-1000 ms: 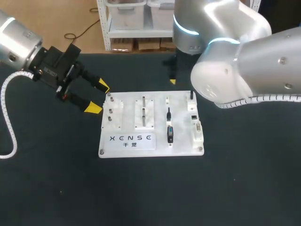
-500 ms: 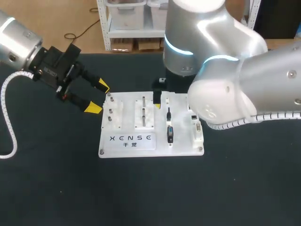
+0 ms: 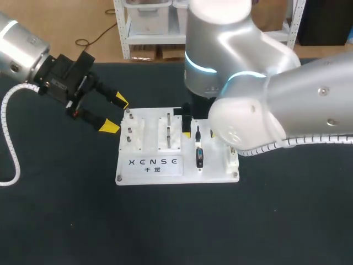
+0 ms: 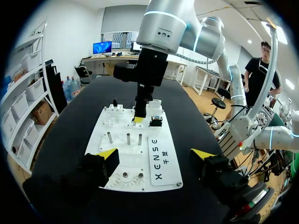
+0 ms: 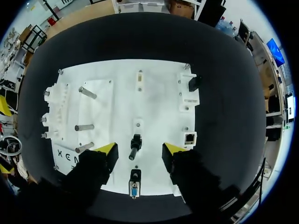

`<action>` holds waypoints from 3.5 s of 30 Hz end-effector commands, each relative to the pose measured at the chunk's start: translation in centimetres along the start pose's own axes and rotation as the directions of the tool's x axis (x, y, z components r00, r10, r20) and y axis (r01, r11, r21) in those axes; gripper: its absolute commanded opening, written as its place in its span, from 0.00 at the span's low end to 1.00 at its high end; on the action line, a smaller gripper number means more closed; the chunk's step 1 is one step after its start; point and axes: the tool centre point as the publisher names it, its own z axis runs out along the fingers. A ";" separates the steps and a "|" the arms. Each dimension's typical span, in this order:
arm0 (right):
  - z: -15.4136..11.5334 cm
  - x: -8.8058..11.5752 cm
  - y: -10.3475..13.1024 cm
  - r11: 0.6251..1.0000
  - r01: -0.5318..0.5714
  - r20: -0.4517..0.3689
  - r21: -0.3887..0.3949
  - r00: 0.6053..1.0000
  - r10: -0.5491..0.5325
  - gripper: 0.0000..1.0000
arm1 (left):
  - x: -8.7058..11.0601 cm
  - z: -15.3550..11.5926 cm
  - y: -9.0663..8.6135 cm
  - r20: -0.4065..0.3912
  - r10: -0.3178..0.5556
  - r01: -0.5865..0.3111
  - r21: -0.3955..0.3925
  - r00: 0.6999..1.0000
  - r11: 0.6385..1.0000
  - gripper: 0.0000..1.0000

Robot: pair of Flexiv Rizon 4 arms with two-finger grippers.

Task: Insert the USB connector, Ethernet cable, and multi-pin plug into their matching sockets one by one.

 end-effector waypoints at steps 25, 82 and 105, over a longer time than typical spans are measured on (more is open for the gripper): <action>-1.1 -1.1 -0.3 0.999 0.039 0.074 0.037 0.996 -0.042 0.00 | 0.1 0.0 0.1 0.002 0.003 -0.003 0.003 1.000 1.000 1.00; 0.6 -1.3 -7.1 0.991 -0.082 0.070 0.102 0.995 0.075 0.00 | 0.1 0.0 0.1 0.002 0.003 -0.003 0.003 1.000 1.000 1.00; -0.3 -1.7 -7.6 0.984 -0.086 0.146 0.158 0.987 0.063 1.00 | 0.1 0.0 0.1 0.002 0.003 -0.003 0.003 1.000 1.000 1.00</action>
